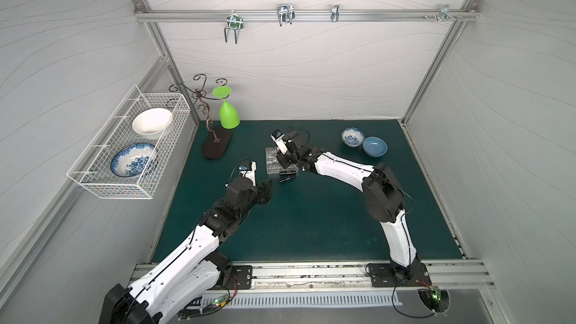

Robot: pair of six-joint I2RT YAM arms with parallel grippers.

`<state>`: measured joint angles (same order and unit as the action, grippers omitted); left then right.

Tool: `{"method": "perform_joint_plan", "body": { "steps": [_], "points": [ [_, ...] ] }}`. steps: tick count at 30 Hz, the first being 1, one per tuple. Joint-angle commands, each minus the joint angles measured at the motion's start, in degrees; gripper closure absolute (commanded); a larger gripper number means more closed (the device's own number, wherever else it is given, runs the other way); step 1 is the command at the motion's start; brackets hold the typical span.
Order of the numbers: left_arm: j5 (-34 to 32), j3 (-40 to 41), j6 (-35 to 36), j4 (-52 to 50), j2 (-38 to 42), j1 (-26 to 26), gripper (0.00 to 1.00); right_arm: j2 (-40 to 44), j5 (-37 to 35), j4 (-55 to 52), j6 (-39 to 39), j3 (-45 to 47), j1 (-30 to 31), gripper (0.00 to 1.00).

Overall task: Arrange the lipsticks in the organizer
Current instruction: Place the lipstick in the storage box.

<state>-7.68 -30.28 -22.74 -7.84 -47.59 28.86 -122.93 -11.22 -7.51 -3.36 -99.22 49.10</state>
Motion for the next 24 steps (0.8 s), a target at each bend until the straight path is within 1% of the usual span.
{"method": "perform_joint_plan", "body": {
  "steps": [1, 16, 24],
  "points": [
    [1.0, 0.0, -0.3, 3.4, -0.6, -0.3, 0.34, -1.3, -1.0, 2.5, -0.4, -0.4, -0.8, 0.84],
    [1.0, 0.2, -0.4, 3.5, -0.7, -0.4, 0.34, -2.9, -0.8, 3.6, 1.0, 0.5, -1.8, 0.84],
    [0.8, 0.4, -0.5, 3.5, -0.5, -0.4, 0.34, -2.0, -0.3, 4.9, 1.4, 1.9, -1.7, 0.84]
  ]
}}
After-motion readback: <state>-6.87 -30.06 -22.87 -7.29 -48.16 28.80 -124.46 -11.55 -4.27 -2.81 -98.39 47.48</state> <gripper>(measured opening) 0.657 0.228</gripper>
